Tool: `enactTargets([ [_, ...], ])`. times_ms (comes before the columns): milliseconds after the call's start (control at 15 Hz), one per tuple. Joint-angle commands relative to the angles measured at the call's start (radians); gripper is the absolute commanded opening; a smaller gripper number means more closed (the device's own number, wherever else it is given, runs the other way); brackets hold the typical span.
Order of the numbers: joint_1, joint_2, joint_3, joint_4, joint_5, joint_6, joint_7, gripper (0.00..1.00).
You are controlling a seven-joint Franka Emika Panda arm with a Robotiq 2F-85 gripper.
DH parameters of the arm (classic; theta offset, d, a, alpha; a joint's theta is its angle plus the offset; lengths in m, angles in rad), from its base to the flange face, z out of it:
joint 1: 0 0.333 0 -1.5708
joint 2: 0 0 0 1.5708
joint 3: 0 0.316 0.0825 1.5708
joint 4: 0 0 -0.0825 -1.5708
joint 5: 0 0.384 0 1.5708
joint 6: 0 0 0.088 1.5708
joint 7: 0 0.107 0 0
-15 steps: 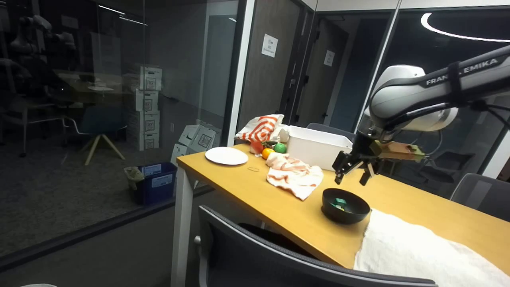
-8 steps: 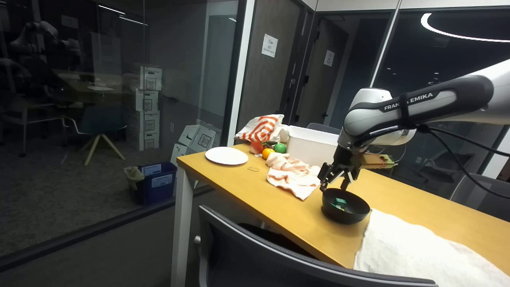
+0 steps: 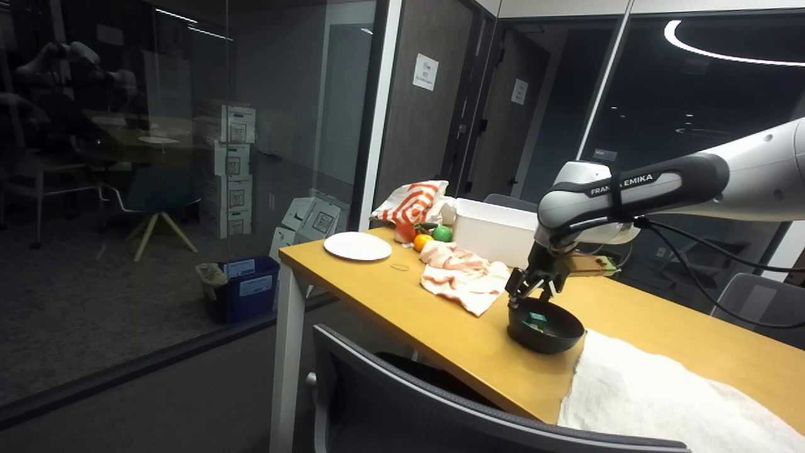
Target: Pour the blocks from the bowl onto the towel and cover the blocks with the towel
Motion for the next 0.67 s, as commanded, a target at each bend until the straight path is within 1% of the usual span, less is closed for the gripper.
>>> enactTargets([
  [0,-0.013,0.049,0.026,0.063,0.072,-0.023,-0.019,1.00],
  [200,0.001,0.075,0.032,0.066,0.095,-0.019,-0.008,1.00],
  [400,0.013,0.106,0.026,0.063,0.065,0.002,-0.040,1.00],
  [467,0.018,0.114,0.022,0.064,0.053,0.002,-0.047,0.75],
  [533,0.020,0.118,0.020,0.061,0.042,0.006,-0.062,0.74],
  [600,0.022,0.119,0.021,0.059,0.031,0.015,-0.073,0.68],
])
